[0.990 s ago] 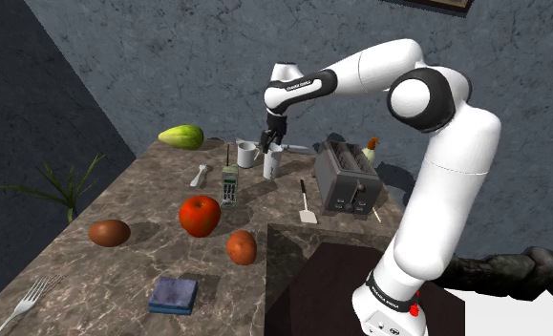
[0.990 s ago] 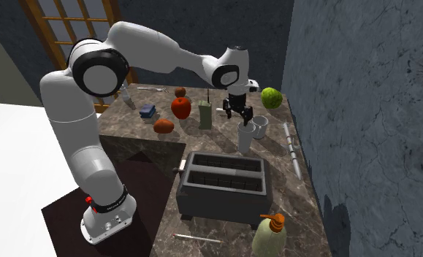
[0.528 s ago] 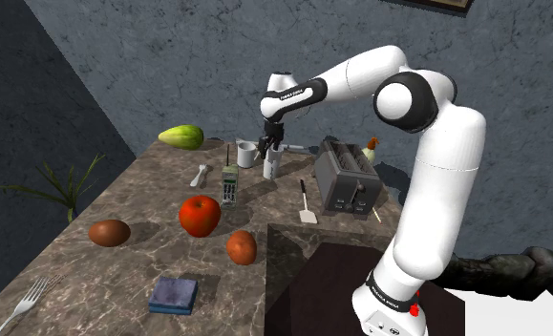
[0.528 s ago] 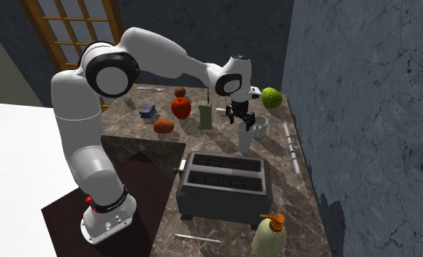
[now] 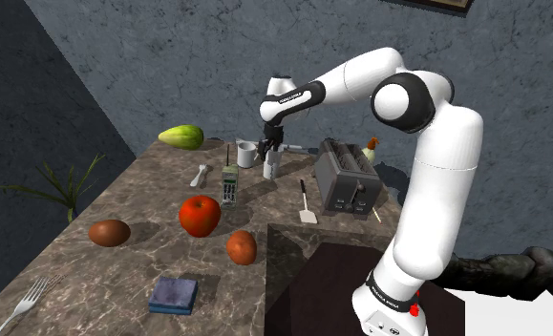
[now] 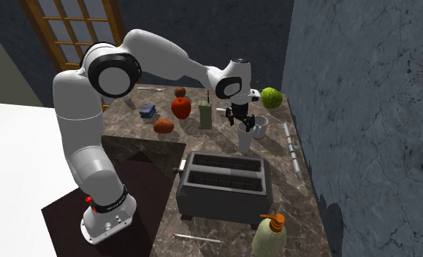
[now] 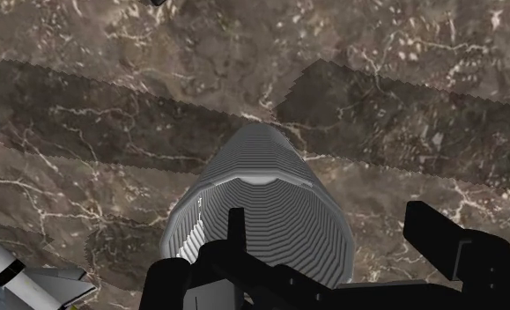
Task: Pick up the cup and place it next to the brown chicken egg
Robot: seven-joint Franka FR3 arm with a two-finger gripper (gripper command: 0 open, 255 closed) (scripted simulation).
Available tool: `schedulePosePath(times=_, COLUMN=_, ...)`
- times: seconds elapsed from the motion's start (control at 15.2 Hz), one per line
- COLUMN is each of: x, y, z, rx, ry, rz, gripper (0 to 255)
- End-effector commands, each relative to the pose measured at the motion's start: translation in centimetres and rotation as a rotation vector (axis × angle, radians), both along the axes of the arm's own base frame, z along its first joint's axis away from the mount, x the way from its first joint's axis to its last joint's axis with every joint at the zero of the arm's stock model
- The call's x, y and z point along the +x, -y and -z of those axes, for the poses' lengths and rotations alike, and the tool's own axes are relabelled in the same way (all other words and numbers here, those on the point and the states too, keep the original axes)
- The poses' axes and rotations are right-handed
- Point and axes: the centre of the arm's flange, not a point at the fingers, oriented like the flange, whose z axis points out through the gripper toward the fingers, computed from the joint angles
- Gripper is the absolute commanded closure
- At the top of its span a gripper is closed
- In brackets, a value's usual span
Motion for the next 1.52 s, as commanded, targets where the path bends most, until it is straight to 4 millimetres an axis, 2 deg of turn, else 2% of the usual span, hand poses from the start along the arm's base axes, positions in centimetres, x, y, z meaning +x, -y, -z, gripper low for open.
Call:
schedulePosePath(times=0.0, x=0.0, y=0.0, z=0.0, rx=0.000, ry=0.000, rz=0.000, gripper=0)
schedulePosePath(times=0.07, x=0.0, y=0.0, z=0.0, rx=0.000, ry=0.000, rz=0.000, gripper=255)
schedulePosePath(times=0.66, x=0.0, y=0.0, z=0.0, rx=0.000, ry=0.000, rz=0.000, gripper=255)
schedulePosePath(times=1.45, x=0.0, y=0.0, z=-6.3, rx=0.000, ry=0.000, rz=0.000, gripper=255)
